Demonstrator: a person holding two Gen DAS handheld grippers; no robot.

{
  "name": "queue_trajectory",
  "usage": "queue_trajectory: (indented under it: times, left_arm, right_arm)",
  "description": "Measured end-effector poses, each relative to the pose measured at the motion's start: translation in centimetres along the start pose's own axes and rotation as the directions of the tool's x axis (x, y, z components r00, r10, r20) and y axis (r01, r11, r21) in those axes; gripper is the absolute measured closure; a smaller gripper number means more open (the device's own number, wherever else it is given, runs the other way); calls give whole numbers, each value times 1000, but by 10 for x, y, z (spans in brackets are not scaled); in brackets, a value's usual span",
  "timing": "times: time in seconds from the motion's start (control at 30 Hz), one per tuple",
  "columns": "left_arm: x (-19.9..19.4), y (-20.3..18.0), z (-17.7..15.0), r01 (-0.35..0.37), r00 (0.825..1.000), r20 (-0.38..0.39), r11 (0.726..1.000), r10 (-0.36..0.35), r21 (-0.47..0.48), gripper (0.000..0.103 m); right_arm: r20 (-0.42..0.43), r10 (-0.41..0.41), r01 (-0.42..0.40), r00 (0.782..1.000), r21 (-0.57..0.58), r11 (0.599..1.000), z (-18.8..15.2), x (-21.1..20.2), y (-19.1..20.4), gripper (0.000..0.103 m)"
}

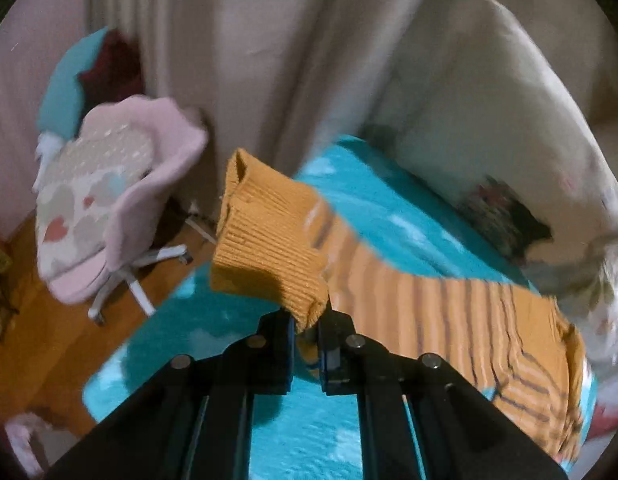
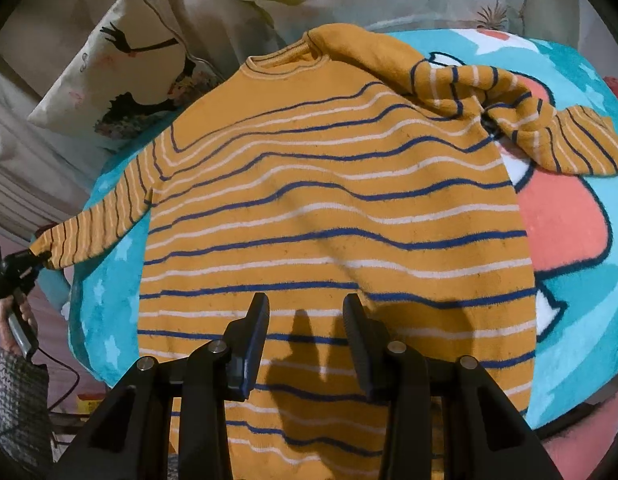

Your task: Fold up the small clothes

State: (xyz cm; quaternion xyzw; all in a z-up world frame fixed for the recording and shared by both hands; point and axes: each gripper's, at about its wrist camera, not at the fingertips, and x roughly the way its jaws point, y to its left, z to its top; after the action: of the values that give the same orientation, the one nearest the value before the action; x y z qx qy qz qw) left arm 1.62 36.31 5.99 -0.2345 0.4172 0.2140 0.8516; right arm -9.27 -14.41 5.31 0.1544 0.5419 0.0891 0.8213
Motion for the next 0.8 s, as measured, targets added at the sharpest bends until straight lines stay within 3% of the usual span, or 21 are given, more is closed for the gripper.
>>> queue_trajectory:
  times: [0.1, 0.23, 0.4, 0.67, 0.8]
  left_arm:
    - [-5, -37, -13, 82, 997, -19, 993, -80, 82, 95]
    - [-13, -102, -32, 212, 977, -61, 959, -204, 189, 95]
    - [-17, -205, -70, 376, 925, -163, 885, -343, 274, 95]
    - [-15, -366, -146, 492, 866, -282, 801, -412, 341, 95]
    - [1, -433, -184, 494, 864, -315, 782, -393, 379, 95]
  right_arm:
    - [-2, -18, 18, 1000, 22, 1000, -3, -2, -7, 61]
    - [0, -37, 37, 999, 61, 997, -8, -7, -19, 61]
    - [10, -35, 34, 999, 92, 995, -11, -15, -38, 61]
    - [27, 7, -10, 1000, 101, 995, 8, -29, -95, 61]
    - [30, 21, -24, 999, 119, 993, 19, -41, -141, 61]
